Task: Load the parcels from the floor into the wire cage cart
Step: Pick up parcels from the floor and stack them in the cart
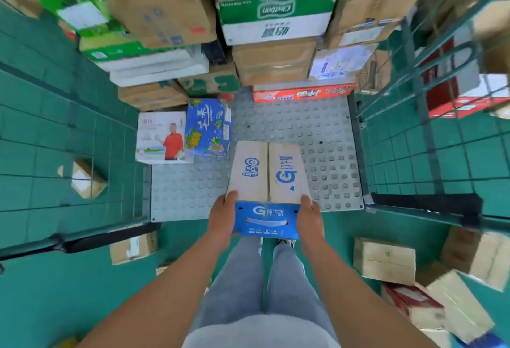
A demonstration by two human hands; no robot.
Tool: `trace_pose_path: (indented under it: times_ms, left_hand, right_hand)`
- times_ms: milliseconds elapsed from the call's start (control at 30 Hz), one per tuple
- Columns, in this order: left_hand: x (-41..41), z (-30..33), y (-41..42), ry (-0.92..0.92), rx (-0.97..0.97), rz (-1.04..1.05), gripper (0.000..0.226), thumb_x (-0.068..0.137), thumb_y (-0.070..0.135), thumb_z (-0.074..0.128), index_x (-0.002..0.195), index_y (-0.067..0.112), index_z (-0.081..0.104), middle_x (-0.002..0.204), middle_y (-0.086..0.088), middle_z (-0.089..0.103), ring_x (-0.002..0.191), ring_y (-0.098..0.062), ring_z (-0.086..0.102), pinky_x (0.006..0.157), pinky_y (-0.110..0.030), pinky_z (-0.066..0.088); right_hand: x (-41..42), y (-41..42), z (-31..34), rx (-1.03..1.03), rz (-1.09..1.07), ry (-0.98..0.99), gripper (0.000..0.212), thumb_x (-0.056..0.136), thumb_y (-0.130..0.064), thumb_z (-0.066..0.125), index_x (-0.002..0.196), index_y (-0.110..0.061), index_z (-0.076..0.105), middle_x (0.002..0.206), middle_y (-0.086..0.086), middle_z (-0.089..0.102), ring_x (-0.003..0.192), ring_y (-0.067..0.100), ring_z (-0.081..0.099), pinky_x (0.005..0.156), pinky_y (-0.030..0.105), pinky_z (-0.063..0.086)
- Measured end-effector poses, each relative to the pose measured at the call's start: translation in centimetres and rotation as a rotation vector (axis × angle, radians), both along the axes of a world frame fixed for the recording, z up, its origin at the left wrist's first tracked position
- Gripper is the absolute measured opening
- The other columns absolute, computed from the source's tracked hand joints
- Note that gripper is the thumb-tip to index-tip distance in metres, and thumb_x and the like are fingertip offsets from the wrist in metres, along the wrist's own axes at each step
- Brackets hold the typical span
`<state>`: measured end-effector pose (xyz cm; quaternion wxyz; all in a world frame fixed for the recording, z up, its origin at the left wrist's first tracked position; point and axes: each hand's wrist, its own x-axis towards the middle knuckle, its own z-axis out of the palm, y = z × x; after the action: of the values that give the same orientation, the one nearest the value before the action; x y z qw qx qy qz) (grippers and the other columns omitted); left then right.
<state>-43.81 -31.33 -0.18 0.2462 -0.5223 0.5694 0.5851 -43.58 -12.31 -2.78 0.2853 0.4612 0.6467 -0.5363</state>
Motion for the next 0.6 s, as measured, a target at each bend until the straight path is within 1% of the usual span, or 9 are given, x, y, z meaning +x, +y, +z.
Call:
trace_pose_path:
  times_ms: [33,67,133,233,300,367,467,533,600]
  left_hand:
    - [-0.5,-0.8,-0.2,-0.028,0.001,-0.001,0.021,0.098,0.047,0.056,0.103,0.026,0.060,0.103,-0.001,0.061,0.094,-0.024,0.064,0.088,-0.057,0.061]
    - [-1.3,-2.3,-0.6,-0.058,-0.004,-0.004,0.019,0.099,0.044,0.056,0.103,0.026,0.061,0.103,0.002,0.058,0.095,-0.022,0.061,0.088,-0.055,0.061]
    - [-2.8,-4.1,-1.4,-0.077,-0.030,-0.035,0.018,0.100,0.042,0.055,0.097,0.025,0.061,0.105,0.000,0.056,0.100,-0.024,0.060,0.089,-0.052,0.061]
    - [-5.9,-8.4,-3.1,-0.099,-0.073,-0.099,0.018,0.100,0.040,0.053,0.090,0.026,0.059,0.103,-0.002,0.056,0.105,-0.029,0.060,0.091,-0.054,0.060]
    - [-8.2,-11.4,-4.3,-0.093,-0.085,-0.129,0.018,0.101,0.039,0.053,0.089,0.026,0.058,0.099,-0.001,0.056,0.102,-0.027,0.058,0.095,-0.053,0.059]
    - [-10.5,-14.4,-5.3,-0.092,-0.089,-0.178,0.018,0.102,0.037,0.052,0.088,0.026,0.057,0.099,-0.002,0.055,0.097,-0.025,0.058,0.094,-0.048,0.058]
    - [-13.6,-18.9,-6.6,-0.100,-0.104,-0.216,0.020,0.101,0.032,0.051,0.084,0.023,0.056,0.090,-0.005,0.053,0.085,-0.024,0.055,0.091,-0.048,0.057]
    - [-15.1,-22.3,-7.7,-0.095,-0.104,-0.215,0.018,0.100,0.032,0.050,0.087,0.023,0.058,0.091,-0.006,0.056,0.093,-0.030,0.062,0.096,-0.053,0.056]
    - [-16.9,-25.3,-8.5,-0.091,-0.086,-0.190,0.013,0.101,0.031,0.049,0.097,0.026,0.061,0.105,-0.006,0.059,0.105,-0.028,0.064,0.097,-0.053,0.058]
  right_hand:
    - [-0.8,0.0,-0.8,0.028,0.035,0.003,0.040,0.103,-0.049,0.039,0.116,-0.016,0.057,0.114,0.011,0.061,0.100,0.032,0.057,0.092,0.044,0.048]
    - [-1.6,-0.3,-2.6,0.062,0.063,-0.003,0.046,0.098,-0.056,0.039,0.113,-0.017,0.059,0.114,0.012,0.063,0.101,0.033,0.059,0.094,0.046,0.050]
    - [-3.0,-0.6,-4.4,0.107,0.157,-0.016,0.072,0.083,-0.073,0.035,0.118,-0.016,0.062,0.118,0.012,0.066,0.108,0.034,0.062,0.098,0.050,0.052]
    - [-5.9,-1.3,-8.5,0.169,0.280,-0.056,0.087,0.076,-0.080,0.032,0.124,-0.013,0.062,0.121,0.013,0.065,0.113,0.034,0.062,0.100,0.048,0.052]
    - [-8.4,-2.0,-10.1,0.179,0.331,-0.084,0.085,0.081,-0.078,0.032,0.129,-0.013,0.059,0.126,0.015,0.061,0.116,0.035,0.058,0.097,0.040,0.048]
    - [-10.6,-2.6,-12.8,0.194,0.412,-0.108,0.078,0.091,-0.072,0.029,0.133,-0.013,0.057,0.132,0.017,0.058,0.121,0.036,0.056,0.096,0.041,0.043]
    - [-13.5,-3.8,-17.1,0.175,0.477,-0.139,0.068,0.086,-0.075,0.020,0.113,-0.025,0.056,0.117,0.010,0.060,0.120,0.037,0.060,0.103,0.051,0.045]
    - [-15.1,-4.4,-21.0,0.184,0.486,-0.099,0.066,0.080,-0.078,0.019,0.108,-0.031,0.057,0.112,0.005,0.065,0.112,0.035,0.065,0.101,0.055,0.050]
    - [-16.7,-5.1,-25.0,0.181,0.434,-0.066,0.073,0.080,-0.078,0.024,0.125,-0.035,0.060,0.113,0.002,0.068,0.111,0.033,0.067,0.099,0.056,0.052]
